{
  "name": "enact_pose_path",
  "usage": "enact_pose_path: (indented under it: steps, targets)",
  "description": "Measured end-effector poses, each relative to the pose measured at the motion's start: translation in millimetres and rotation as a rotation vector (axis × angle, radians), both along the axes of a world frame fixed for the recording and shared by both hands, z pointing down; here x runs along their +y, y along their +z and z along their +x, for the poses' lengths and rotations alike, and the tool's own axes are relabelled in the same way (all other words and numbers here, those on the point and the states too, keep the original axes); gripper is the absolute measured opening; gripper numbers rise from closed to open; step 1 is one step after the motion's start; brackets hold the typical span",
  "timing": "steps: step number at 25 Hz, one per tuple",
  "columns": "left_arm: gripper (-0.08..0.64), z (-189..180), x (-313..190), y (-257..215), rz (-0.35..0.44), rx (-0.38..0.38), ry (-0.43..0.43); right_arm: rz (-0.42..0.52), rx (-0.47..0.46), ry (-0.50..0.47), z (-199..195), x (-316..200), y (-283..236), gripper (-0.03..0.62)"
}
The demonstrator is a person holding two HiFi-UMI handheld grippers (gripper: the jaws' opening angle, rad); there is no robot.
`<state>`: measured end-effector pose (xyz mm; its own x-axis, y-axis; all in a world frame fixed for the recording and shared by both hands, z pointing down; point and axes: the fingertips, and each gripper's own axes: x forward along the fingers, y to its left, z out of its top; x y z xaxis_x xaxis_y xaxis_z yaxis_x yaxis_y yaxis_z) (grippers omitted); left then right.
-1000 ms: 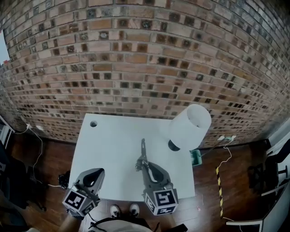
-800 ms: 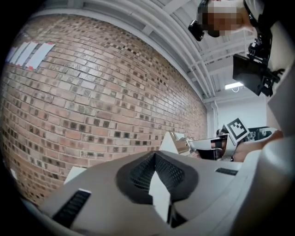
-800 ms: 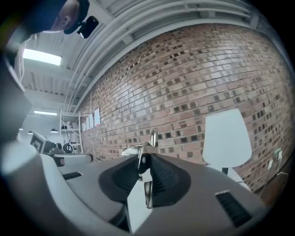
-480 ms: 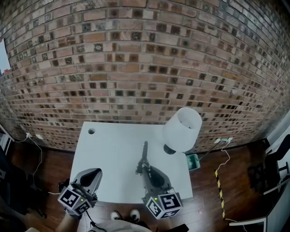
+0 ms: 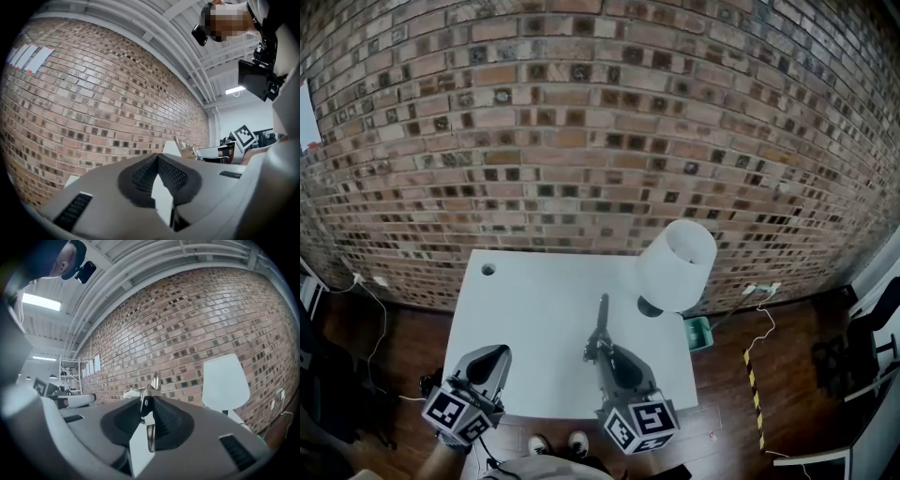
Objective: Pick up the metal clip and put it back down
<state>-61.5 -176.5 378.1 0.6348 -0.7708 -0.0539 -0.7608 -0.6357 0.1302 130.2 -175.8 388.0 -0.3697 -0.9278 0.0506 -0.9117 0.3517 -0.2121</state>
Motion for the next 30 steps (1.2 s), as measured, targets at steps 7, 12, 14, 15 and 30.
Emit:
enact_pose_path:
  steps: [7, 12, 14, 15, 30]
  targets:
    - [0.005, -12, -2, 18, -0.065, -0.054, -0.042, -0.029, 0.266, -0.048, -8, -10, 31, 0.060]
    - [0.005, -18, 2, 28, -0.106, -0.090, -0.045, -0.076, 0.500, -0.161, -26, -25, 71, 0.060]
    - [0.005, -31, 1, 38, -0.106, -0.100, -0.074, -0.096, 0.595, -0.183, -30, -33, 92, 0.060]
    - [0.005, -36, 1, 41, -0.110, -0.106, -0.086, -0.106, 0.645, -0.196, -33, -36, 103, 0.060]
    - [0.005, -35, 6, 61, -0.238, -0.126, -0.078, -0.183, 1.215, -0.394, -76, -58, 262, 0.060]
